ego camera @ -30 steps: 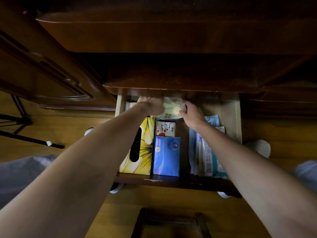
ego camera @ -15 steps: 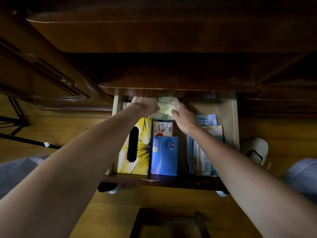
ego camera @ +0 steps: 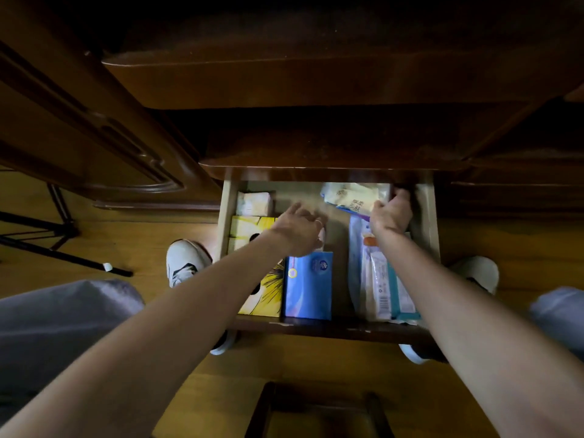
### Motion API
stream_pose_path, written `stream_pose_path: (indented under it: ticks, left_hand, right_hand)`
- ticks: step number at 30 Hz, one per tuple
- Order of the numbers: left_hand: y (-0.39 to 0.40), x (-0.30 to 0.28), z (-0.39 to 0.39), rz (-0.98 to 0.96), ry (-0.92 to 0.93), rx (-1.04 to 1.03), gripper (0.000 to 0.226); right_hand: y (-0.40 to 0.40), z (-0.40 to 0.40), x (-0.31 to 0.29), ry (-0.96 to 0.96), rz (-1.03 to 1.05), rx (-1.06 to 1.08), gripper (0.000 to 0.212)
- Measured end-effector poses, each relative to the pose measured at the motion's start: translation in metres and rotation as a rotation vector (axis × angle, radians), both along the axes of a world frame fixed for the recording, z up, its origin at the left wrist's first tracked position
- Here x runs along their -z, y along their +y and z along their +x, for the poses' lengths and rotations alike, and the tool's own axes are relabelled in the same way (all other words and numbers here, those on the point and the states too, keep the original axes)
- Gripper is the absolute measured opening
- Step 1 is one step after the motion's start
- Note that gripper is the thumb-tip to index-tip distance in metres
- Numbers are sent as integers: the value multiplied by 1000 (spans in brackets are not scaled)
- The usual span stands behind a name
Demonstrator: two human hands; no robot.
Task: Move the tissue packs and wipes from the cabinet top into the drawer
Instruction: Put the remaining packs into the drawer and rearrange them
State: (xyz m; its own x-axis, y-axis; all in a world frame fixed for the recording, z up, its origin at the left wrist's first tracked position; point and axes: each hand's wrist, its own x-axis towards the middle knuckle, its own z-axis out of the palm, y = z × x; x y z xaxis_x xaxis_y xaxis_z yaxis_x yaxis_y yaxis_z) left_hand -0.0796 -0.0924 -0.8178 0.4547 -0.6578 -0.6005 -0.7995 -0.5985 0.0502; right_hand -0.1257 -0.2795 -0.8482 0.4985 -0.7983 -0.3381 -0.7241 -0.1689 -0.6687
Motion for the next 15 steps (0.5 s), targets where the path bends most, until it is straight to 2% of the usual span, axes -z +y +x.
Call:
stream_pose_path:
  ticks: [2, 4, 9, 11, 13, 15]
  left_hand:
    - [-15, 3, 14, 106, 228, -80, 37]
    - [-26, 10, 22, 148, 341, -122, 42]
    - [-33, 17, 40, 198, 300, -52, 79]
    - [-32, 18, 44, 205, 281, -28, 76]
    - [-33, 21, 45, 195, 352, -105, 60]
    - [-33, 21, 46, 127, 380, -178, 55]
  right_hand:
    - [-3, -8, 1, -8, 26, -1, 38]
    - [-4, -13, 2, -15, 51, 6, 37]
    - [0, -20, 1, -37, 123, 8, 38]
    - [3, -21, 1, -34, 132, -23, 40]
    - [5, -21, 1, -37, 141, -46, 41]
    - [7, -21, 1, -42, 157, -43, 40]
